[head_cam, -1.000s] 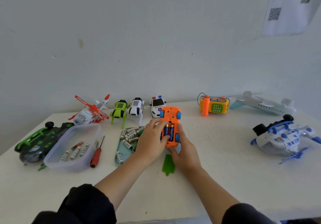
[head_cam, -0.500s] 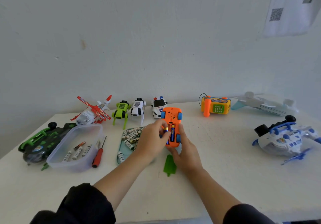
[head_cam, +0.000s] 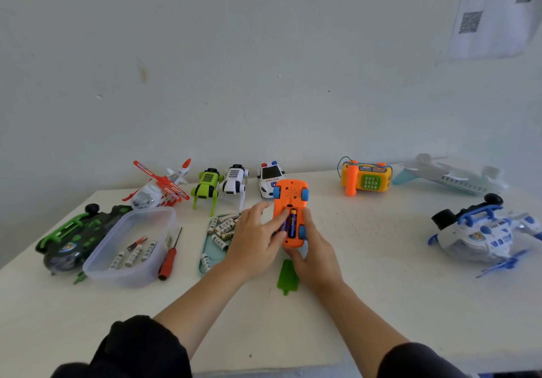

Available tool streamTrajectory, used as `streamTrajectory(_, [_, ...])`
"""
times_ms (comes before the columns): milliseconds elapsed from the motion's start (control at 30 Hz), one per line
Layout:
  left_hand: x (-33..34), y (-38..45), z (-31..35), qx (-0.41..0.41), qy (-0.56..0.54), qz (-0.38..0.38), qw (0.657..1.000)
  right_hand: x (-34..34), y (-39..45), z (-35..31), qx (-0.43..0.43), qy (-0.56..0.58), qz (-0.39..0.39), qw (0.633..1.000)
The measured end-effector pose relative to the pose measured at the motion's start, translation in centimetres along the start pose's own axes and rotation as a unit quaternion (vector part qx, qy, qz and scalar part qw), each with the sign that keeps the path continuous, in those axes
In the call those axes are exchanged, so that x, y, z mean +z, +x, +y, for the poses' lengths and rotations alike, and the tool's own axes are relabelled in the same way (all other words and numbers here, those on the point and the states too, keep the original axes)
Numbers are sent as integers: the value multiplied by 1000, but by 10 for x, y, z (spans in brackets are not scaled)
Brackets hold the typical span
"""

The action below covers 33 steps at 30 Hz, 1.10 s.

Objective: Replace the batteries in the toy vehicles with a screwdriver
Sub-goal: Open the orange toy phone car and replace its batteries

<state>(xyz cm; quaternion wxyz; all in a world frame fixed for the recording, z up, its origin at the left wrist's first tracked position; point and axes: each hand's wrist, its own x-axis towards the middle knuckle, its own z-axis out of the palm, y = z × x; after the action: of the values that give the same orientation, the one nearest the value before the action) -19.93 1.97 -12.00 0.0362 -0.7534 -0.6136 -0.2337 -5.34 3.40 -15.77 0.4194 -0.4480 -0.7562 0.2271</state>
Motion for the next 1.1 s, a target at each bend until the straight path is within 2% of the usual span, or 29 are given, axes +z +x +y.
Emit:
streamTrajectory(100, [5, 8, 2, -85, -172, -12, 981, 1, 0, 2, 3, 13, 7, 1000])
streamTrajectory(200, [1, 16, 11, -174, -345, -13, 922, 1, 1, 2, 19, 32, 10, 999])
streamTrajectory(300, [-3, 24, 14, -210, -425, -48, 879, 2, 1, 4, 30, 47, 10, 998])
streamTrajectory(400, [-3, 28, 15, -224, -440, -54, 868, 3, 1, 6, 34, 47, 8, 998])
streamTrajectory(500, [-2, 30, 20, -225, -447, -22, 865, 2, 2, 8, 48, 66, 24, 996])
streamTrajectory(733, [5, 31, 26, -206, -285, 23, 936, 2, 2, 9, 65, 78, 20, 995])
streamTrajectory(833, [4, 30, 28, -196, -244, 42, 949, 3, 2, 10, 71, 86, 26, 993])
streamTrajectory(1000, [-4, 37, 21, -221, -307, -10, 926, 2, 4, 10, 70, 129, 32, 989])
streamTrajectory(1100, [-12, 37, 22, -198, -363, -72, 908, 0, 7, 10, 67, 162, 27, 984])
